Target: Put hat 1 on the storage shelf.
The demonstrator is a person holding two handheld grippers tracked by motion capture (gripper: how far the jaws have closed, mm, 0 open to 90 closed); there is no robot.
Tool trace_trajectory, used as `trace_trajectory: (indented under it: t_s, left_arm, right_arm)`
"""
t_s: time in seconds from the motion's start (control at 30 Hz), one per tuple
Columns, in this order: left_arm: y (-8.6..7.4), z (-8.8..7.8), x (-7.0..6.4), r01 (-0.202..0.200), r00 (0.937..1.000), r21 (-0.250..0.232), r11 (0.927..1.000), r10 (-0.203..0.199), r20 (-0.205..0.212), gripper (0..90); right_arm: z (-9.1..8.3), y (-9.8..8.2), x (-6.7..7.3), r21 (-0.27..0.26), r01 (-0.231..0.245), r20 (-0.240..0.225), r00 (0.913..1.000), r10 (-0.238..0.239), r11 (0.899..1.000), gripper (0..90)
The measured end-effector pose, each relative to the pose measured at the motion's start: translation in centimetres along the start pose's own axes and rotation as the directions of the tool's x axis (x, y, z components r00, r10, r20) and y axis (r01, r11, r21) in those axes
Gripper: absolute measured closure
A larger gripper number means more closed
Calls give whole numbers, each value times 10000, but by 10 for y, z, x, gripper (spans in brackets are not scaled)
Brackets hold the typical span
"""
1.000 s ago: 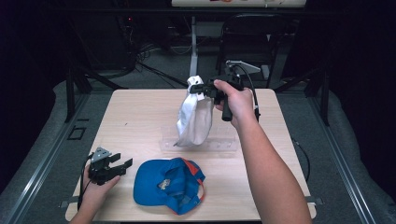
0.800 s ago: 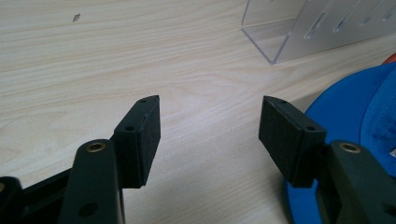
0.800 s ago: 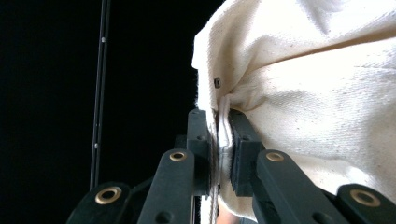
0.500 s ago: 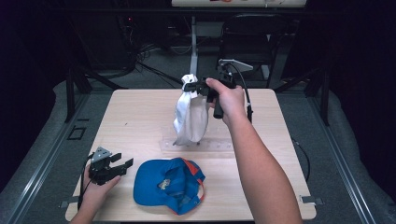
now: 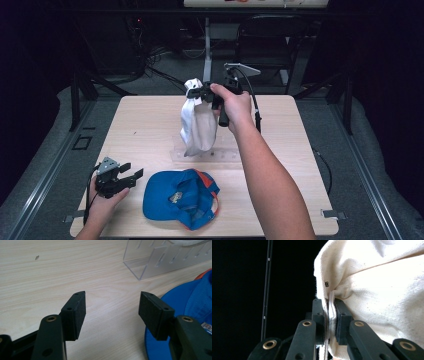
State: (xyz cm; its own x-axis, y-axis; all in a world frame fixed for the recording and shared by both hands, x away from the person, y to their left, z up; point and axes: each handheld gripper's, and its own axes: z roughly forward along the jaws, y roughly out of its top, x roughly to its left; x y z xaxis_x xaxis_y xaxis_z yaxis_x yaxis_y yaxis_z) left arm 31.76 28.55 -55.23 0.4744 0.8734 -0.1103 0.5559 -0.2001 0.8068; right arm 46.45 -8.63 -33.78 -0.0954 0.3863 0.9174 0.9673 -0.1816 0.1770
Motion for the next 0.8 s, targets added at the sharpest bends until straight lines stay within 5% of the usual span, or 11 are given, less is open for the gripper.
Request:
trace_trajectory:
  t_s: [0.2, 0.33, 0.57, 0.8]
  left_arm:
    - [7, -2, -13, -243, 9996, -458, 9987, 250, 143, 392]
    - [17, -3, -31, -863, 9953, -588, 9945, 887, 393, 406]
    - [40, 3, -67, -2055, 9745, -828, 9751, 2117, 745, 437]
    - [65, 27, -100, -2786, 9562, -470, 9592, 2817, 794, 470]
  right_arm:
    - [-2, -1, -11, -93, -118, -5, 9999, 118, 9999, 813]
    - [-7, -3, -19, -140, -196, -85, 9998, 195, 9997, 813]
    - [-13, -7, -22, -180, -114, -200, 9997, 110, 9998, 812]
    - [-12, -10, -23, -144, -32, -312, 9995, 27, 9999, 810]
